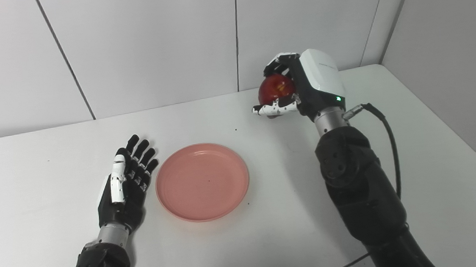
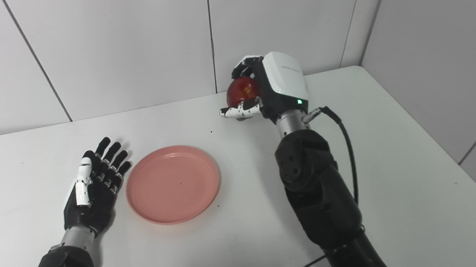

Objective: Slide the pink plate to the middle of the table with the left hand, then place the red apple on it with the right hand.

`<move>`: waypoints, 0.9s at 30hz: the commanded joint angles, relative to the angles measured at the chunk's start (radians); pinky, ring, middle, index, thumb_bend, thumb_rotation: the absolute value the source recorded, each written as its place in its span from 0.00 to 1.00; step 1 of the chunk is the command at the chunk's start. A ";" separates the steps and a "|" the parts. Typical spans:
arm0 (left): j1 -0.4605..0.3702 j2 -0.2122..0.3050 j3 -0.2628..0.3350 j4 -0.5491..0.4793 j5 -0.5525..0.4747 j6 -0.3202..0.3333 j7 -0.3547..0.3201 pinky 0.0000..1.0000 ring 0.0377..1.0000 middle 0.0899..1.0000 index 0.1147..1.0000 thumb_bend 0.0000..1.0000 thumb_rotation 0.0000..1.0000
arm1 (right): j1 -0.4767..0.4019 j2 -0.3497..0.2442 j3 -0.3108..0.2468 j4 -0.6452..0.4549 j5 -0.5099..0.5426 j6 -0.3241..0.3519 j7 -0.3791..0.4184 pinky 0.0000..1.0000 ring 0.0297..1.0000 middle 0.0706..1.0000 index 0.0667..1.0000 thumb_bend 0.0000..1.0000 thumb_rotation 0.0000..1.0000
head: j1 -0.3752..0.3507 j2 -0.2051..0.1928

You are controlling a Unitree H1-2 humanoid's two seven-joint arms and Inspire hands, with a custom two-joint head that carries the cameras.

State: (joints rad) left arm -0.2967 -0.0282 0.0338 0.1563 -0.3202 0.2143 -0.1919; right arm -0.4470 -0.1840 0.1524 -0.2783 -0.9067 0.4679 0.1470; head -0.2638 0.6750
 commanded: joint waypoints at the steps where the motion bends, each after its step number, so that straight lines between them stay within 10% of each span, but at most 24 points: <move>1: 0.021 -0.014 -0.009 0.009 0.013 0.028 0.016 0.96 0.95 0.95 0.93 0.38 1.00 | -0.058 0.015 0.017 0.004 -0.001 -0.039 -0.026 0.24 0.30 0.39 0.45 0.52 0.13 | 0.016 -0.002; 27: 0.022 -0.084 -0.019 -0.012 0.071 0.012 0.100 0.94 0.94 0.95 0.92 0.38 1.00 | -0.036 0.125 0.216 0.165 0.029 -0.114 -0.049 0.21 0.27 0.36 0.45 0.52 0.13 | 0.249 0.001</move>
State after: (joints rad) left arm -0.2808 -0.1036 0.0189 0.1301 -0.2664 0.2125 -0.1140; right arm -0.4605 -0.0659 0.3689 -0.1060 -0.8794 0.3947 0.1241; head -0.0199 0.6765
